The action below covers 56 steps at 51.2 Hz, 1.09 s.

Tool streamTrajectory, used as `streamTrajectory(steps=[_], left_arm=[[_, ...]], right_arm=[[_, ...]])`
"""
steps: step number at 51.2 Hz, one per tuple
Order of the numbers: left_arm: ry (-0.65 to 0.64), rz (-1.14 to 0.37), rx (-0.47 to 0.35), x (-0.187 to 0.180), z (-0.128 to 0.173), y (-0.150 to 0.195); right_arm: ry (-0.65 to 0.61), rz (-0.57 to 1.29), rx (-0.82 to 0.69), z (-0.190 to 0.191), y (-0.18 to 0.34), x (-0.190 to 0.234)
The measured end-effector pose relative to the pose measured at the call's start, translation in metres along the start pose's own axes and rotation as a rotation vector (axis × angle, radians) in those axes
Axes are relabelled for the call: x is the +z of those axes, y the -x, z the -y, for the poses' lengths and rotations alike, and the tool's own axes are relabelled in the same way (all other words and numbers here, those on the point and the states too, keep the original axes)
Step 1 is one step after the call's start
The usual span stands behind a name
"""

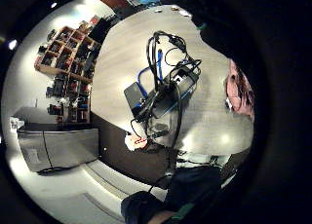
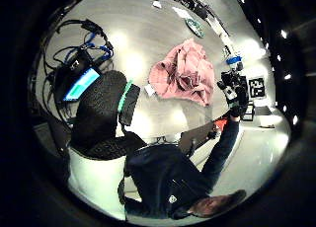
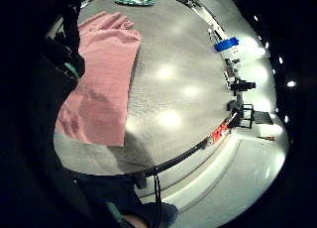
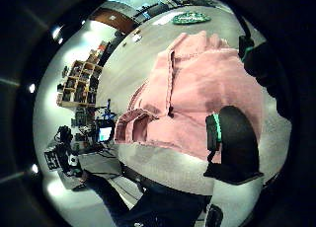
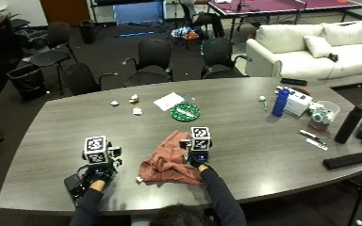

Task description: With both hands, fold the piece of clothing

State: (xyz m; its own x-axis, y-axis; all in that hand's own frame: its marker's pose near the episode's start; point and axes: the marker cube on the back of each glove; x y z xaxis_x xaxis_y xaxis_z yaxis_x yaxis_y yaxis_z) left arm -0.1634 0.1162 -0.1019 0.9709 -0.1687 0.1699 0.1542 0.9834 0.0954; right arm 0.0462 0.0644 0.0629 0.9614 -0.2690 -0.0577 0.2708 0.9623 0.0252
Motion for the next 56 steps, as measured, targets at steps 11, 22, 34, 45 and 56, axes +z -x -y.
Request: streamTrajectory(steps=[11, 22, 34, 45, 56], left_arm=[[-0.011, 0.001, 0.003, -0.002, 0.001, 0.001], [0.000, -0.013, 0.021, -0.011, -0.007, -0.002], [0.002, 0.005, -0.007, -0.005, 0.000, 0.000], [0.016, -0.010, 0.013, -0.012, -0.006, -0.001], [0.015, -0.018, 0.019, -0.023, -0.015, -0.003]], right_arm=[[0.035, -0.025, 0.025, 0.014, -0.008, 0.019], [0.014, -0.051, 0.051, -0.001, -0.005, -0.005], [0.025, -0.042, 0.043, -0.003, -0.004, -0.008], [0.022, -0.037, 0.037, 0.002, -0.005, -0.003], [-0.025, -0.029, 0.030, 0.002, -0.005, -0.012]])
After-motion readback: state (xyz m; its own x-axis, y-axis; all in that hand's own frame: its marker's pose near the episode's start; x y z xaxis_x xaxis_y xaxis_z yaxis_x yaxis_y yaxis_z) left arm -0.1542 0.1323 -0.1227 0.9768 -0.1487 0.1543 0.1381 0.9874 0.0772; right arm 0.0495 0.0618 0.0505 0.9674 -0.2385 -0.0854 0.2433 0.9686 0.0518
